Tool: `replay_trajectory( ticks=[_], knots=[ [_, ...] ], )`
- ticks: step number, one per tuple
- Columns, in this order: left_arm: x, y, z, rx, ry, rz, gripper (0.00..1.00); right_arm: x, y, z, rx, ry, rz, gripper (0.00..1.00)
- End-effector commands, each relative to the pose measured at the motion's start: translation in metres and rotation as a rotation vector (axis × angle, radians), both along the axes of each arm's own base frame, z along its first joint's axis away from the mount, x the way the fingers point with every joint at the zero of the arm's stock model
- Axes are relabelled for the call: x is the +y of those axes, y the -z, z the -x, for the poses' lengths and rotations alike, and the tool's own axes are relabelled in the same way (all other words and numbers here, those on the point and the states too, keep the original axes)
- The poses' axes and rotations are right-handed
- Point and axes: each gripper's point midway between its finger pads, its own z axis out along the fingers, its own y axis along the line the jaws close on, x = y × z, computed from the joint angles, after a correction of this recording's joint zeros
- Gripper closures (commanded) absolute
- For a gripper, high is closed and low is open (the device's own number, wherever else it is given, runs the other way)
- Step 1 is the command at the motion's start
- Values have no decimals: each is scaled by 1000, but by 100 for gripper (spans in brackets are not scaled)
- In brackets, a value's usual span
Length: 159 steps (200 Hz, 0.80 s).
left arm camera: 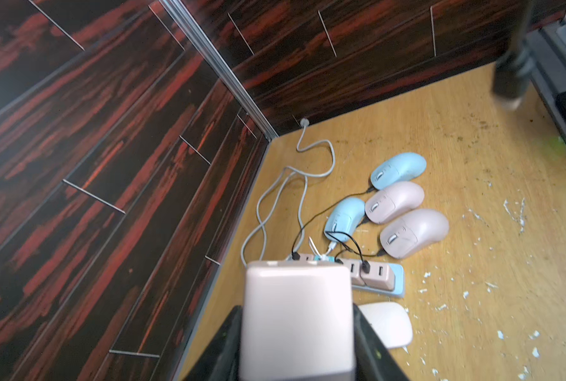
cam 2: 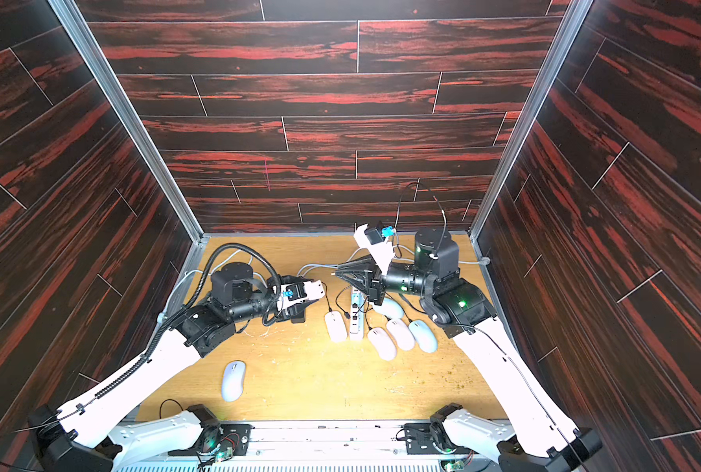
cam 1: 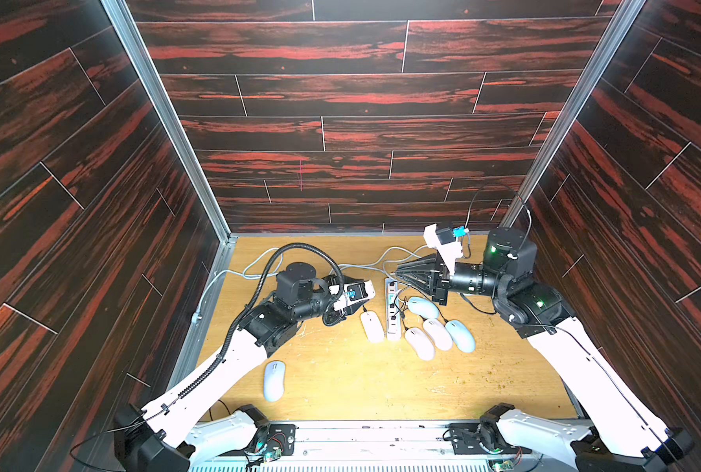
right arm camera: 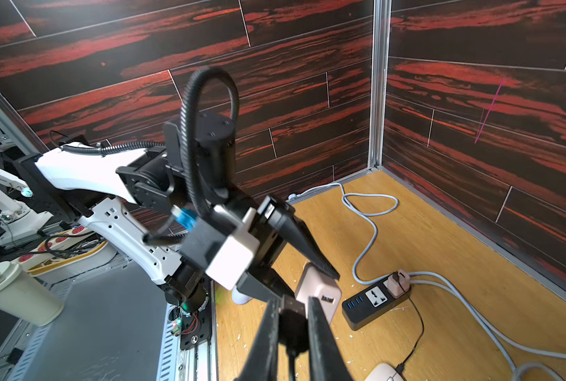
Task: Unplug the wireless mouse
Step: Remove the power cord from the plug, then place the plug at the center of the board.
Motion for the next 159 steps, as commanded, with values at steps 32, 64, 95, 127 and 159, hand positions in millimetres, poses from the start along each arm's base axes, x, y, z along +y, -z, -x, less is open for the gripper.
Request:
replay_trajectory(
  ticks=[32,64,95,127,159],
  knots=[
    [34,9,-10,204,-297,138,100,-2,29,-53,-1,344,65,100],
    [63,45,-19,417,-570,277,100,-3,48,-75,15,499,49,100],
    [136,84,-30,538,-1089,460,100,3,60,-84,52,529,14,100],
    [184,124,-20,584,-1404,484,100,8,76,-88,95,526,41,100],
    [212,172,-16,711,-1641,461,100,12,82,-87,130,506,44,100]
  ],
)
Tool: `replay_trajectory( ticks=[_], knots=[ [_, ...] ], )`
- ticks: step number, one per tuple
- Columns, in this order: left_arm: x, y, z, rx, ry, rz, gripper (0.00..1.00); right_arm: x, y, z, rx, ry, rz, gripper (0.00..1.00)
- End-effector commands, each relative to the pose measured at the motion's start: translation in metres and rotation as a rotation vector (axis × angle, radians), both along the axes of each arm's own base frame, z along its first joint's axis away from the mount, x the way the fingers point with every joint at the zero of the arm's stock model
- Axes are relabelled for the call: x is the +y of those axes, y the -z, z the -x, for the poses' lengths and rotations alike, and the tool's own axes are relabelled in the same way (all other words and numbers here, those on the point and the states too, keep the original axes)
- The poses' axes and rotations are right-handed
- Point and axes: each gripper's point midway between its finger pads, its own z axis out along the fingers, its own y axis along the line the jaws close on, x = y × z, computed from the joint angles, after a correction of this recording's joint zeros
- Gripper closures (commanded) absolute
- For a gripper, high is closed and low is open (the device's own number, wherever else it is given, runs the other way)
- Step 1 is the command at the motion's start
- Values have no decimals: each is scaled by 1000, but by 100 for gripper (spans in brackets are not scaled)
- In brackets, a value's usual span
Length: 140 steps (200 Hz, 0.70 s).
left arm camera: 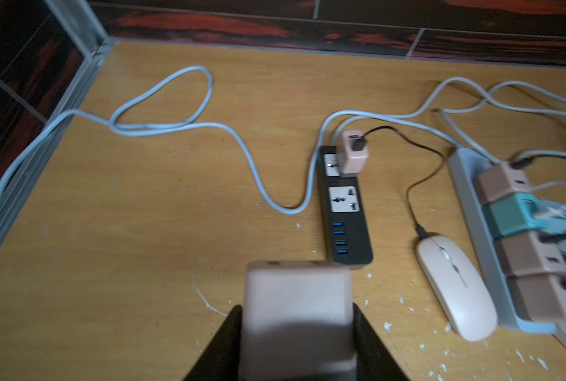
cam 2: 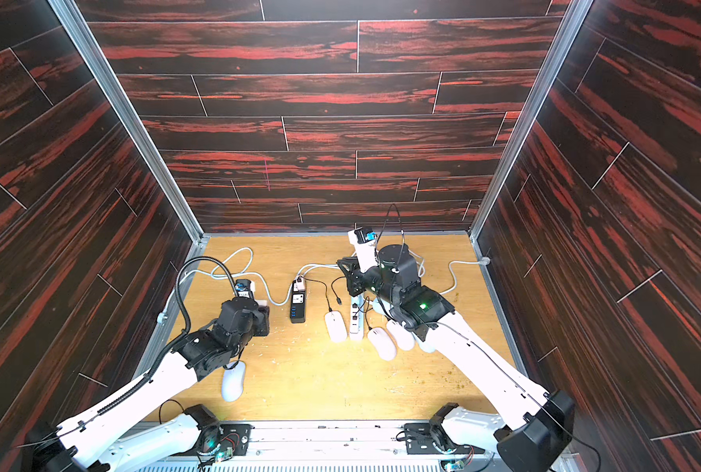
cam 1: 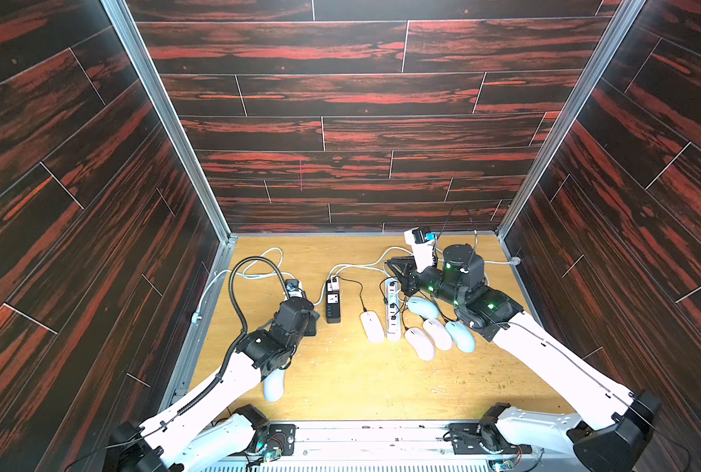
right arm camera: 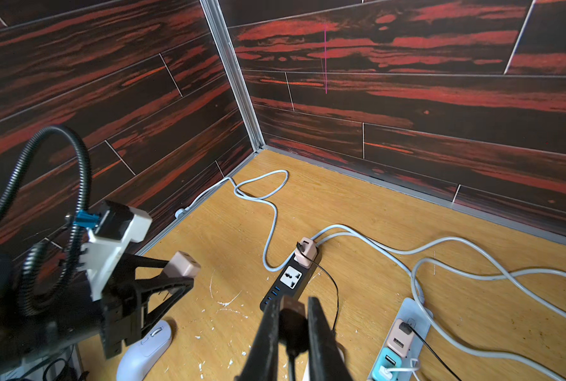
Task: Unplug the wireless mouse
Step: Place the plug at the center of the board.
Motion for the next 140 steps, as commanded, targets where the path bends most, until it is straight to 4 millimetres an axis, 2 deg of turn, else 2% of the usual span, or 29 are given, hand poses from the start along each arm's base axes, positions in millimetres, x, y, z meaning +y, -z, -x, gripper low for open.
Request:
replay_trajectory(
  ticks=[1,28,50,80,119,131,140],
  knots=[
    [42,35,11,116,-286,11,100,5,0,0,16,-5,-28,100],
    [64,72,15,204,-434,33,100,9,6,3,43,-28,-21,100],
    [75,93,16,240,-508,49,100,8,10,5,49,-31,-12,100],
    [91,109,21,276,-603,52,100,6,12,8,54,-36,-9,100],
    [98,126,29,332,-655,43,100,7,17,8,64,-38,-3,100],
    [97,129,29,346,-655,52,95,6,16,8,64,-36,-6,100],
    [96,131,30,354,-651,56,87,7,16,9,65,-38,-7,100]
  ],
)
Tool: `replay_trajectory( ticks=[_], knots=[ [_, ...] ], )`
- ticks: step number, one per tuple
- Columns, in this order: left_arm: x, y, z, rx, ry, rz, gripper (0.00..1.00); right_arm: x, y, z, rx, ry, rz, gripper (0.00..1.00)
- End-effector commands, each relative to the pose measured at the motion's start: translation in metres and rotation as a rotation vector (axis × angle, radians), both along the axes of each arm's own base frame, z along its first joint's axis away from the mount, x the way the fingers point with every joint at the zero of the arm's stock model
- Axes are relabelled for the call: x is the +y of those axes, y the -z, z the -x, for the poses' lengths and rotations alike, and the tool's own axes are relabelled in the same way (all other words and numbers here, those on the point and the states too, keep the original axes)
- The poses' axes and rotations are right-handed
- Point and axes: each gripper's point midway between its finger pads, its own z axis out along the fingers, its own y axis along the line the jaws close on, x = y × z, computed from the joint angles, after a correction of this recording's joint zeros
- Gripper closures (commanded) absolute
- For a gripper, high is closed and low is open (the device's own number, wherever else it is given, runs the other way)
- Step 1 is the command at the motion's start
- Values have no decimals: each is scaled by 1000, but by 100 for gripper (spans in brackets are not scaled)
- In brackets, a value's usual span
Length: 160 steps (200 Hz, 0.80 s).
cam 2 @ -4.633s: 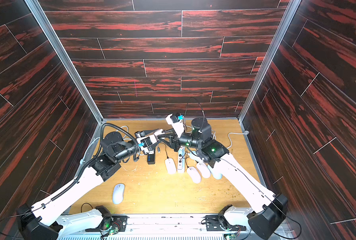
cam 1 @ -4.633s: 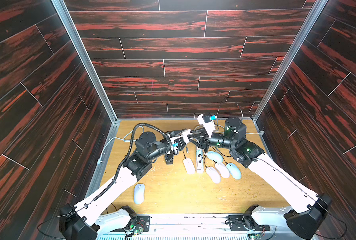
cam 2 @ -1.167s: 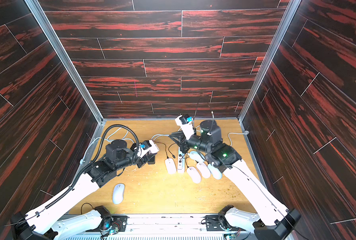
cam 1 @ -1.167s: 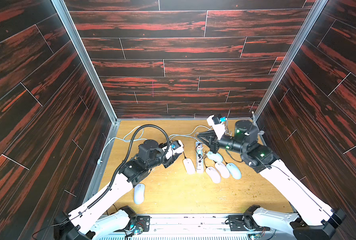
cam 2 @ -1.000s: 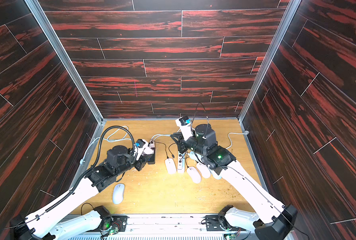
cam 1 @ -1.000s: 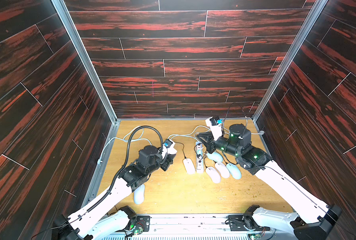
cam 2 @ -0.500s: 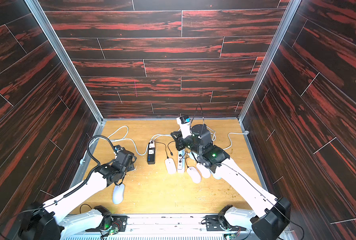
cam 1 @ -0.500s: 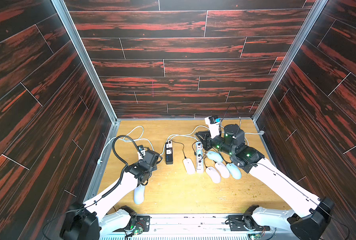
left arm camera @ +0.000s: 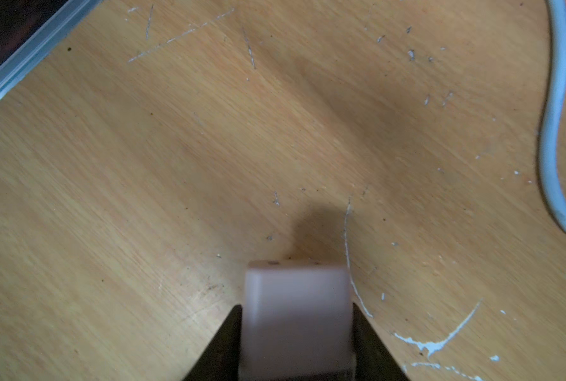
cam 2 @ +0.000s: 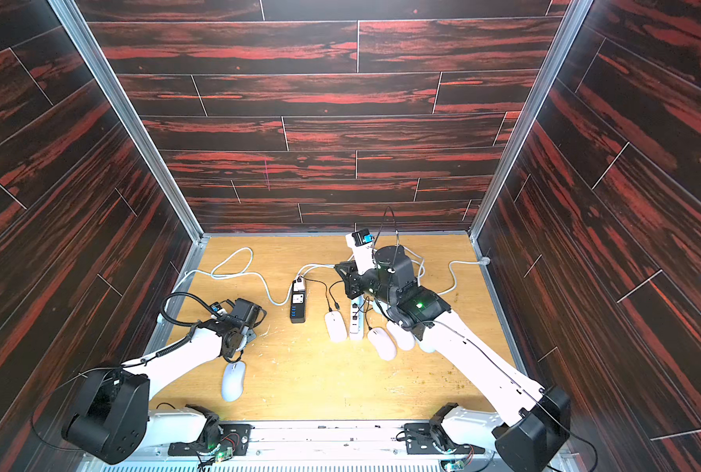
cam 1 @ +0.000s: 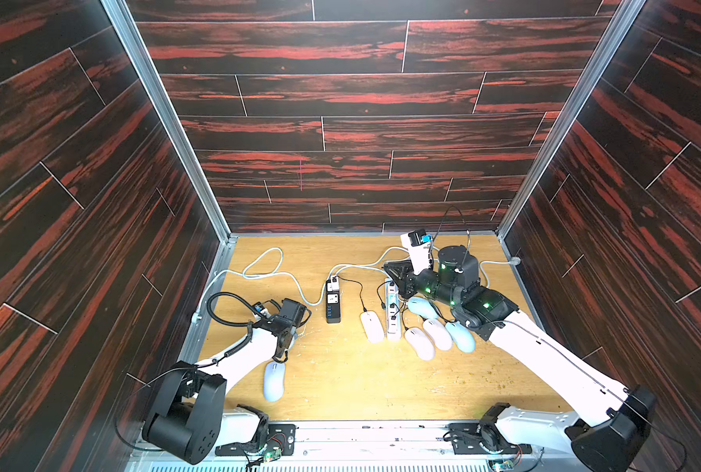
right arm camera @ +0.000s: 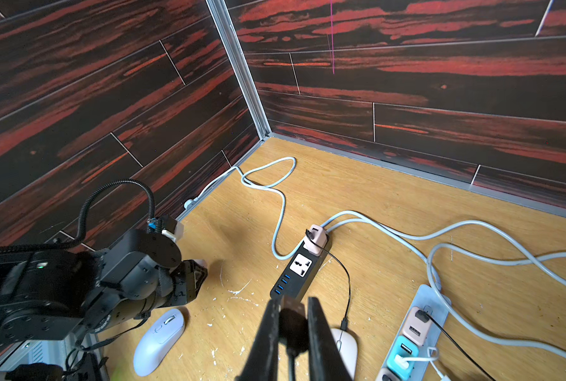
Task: Unplug the wireless mouse
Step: Place the plug at the center of the board.
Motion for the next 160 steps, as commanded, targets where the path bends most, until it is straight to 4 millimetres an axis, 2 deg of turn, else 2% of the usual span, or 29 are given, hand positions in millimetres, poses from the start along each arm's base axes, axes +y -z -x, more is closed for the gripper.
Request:
replay_trajectory(
  ticks=[1,32,43,66,92,114,133,160],
  knots=[
    [5,7,8,27,-38,3,86,1,1,5,9,-12,-6,100],
    [1,12,12,42,-35,32,53,-1,5,5,12,-7,5,100],
    [0,12,13,49,-36,36,37,-2,6,5,15,-4,6,100],
    [0,8,12,47,-35,34,17,-2,7,6,22,-3,2,100],
    [3,-1,13,39,-44,21,15,-4,8,5,23,9,4,100],
    [11,-28,12,-8,-51,-17,14,-2,14,4,40,45,18,100],
    [13,-62,0,-79,-38,-28,12,18,25,12,52,35,27,100],
    [16,-113,-13,-141,-19,-69,5,59,42,31,100,-5,-18,100]
  ],
)
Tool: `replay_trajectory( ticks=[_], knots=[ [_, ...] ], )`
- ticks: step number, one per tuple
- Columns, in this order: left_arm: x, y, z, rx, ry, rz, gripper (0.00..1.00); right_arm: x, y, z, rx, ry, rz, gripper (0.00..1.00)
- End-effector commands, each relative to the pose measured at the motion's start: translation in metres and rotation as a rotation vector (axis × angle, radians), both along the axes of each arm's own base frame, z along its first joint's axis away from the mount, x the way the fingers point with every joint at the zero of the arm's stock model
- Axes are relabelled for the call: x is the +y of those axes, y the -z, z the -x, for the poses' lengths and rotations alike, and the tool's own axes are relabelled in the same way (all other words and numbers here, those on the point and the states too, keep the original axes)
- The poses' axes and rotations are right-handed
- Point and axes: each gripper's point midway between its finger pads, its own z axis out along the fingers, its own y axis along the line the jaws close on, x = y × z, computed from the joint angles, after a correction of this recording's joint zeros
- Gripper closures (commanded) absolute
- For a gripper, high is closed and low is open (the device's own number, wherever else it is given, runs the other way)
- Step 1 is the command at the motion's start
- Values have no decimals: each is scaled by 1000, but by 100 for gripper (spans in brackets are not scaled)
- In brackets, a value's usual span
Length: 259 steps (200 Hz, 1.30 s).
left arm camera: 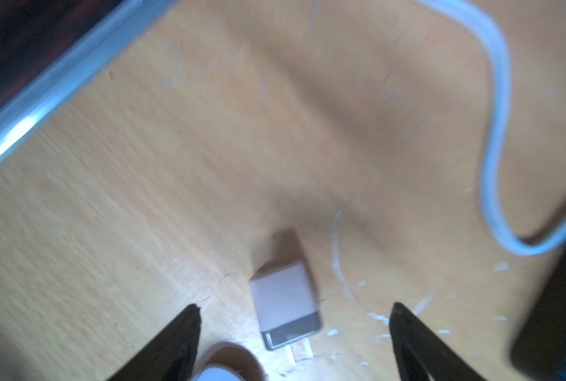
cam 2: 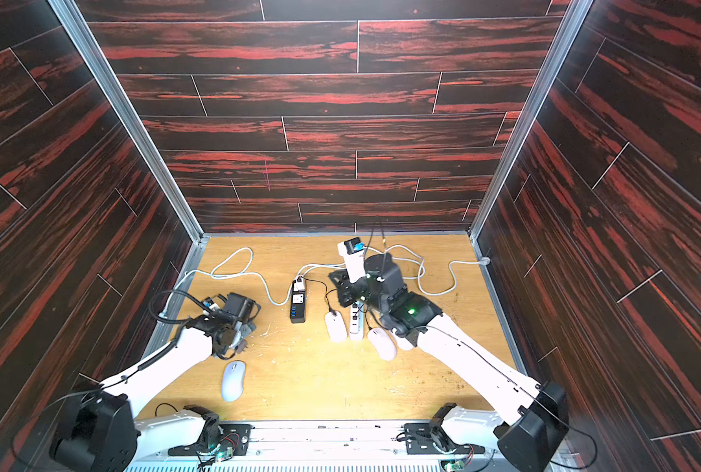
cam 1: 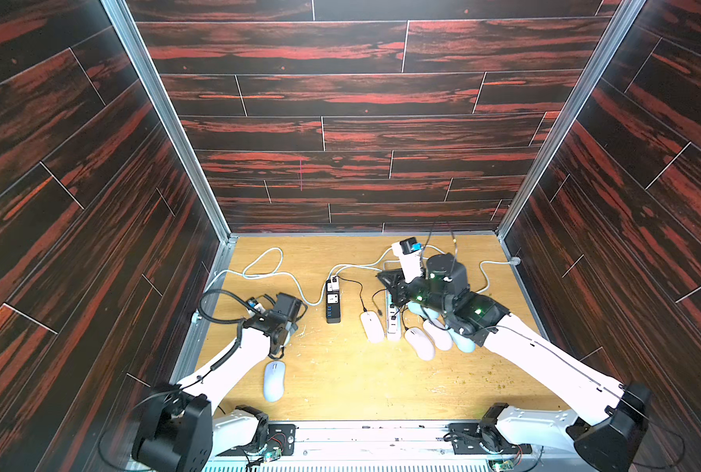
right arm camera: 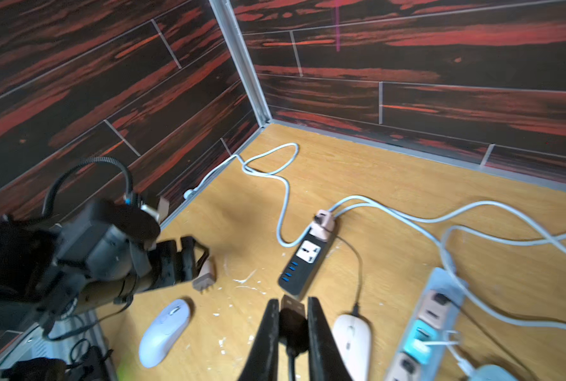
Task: Unplug the wireless mouse
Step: Place the plug at the center of the board, then place the power cord at the center of the board.
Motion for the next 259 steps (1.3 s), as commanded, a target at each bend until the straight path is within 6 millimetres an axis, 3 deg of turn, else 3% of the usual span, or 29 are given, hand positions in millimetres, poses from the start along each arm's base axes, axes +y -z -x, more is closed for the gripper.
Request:
replay_trajectory(
  ticks=[1,9,39,109,165,234,259],
  knots=[
    [15,-48,-2,-40,-15,-89,4,30,23,9,57,7,-31,100],
    [17,-63,-5,-65,-18,-96,0,43,28,15,81,-12,-56,100],
    [16,-101,-11,-193,35,-96,0,86,55,39,175,-99,-124,100],
    [11,-148,-15,-334,132,6,0,171,123,92,432,-323,-247,100],
    [1,-156,-14,-388,185,56,0,211,189,103,667,-372,-319,100],
    [-2,-148,-15,-361,189,71,0,235,225,95,756,-348,-279,100],
    [-2,-147,-16,-352,193,66,0,239,234,92,777,-325,-266,90]
  ],
)
